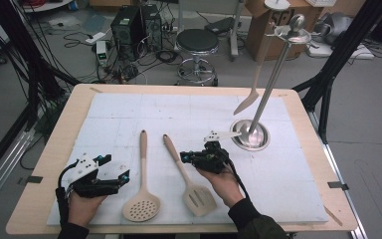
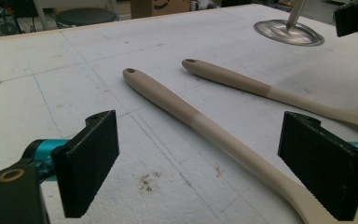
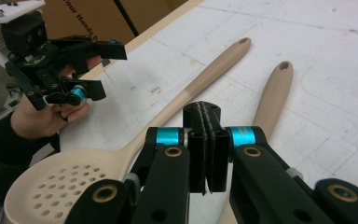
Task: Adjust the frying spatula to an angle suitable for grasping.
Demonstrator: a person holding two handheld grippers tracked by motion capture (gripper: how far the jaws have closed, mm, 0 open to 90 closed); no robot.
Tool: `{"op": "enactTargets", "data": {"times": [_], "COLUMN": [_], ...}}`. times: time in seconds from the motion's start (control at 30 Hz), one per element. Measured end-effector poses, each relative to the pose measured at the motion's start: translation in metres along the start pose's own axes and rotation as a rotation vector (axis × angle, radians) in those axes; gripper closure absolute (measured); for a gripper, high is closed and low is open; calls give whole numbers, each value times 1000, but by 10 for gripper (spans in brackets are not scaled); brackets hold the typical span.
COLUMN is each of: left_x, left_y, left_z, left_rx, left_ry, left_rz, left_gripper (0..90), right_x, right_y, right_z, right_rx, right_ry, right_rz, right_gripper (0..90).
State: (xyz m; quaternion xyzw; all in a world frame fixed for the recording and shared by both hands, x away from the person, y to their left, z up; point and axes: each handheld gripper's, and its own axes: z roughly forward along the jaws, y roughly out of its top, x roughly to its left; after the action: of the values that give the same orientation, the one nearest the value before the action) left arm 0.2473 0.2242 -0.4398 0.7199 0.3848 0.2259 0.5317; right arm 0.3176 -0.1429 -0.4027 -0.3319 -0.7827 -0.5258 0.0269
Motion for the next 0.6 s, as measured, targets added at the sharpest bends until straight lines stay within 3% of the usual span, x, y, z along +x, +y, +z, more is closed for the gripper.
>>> {"op": "enactTargets", "data": {"times": [0.2,0.6], "left_x": [0,0], "left_y": [0,0], "left_z": [0,0], "left_rx": [1,0], "left_ry": [2,0], "left_rz": [1,1], "left_gripper": [130,130], "right_x": [-3,-23], "right_y": [-1,-5], "right_z": [6,19], "right_rx": [32,98], "right_ry": [-5,-70], "right_rz": [17,68], "right_gripper": [895,896]}}
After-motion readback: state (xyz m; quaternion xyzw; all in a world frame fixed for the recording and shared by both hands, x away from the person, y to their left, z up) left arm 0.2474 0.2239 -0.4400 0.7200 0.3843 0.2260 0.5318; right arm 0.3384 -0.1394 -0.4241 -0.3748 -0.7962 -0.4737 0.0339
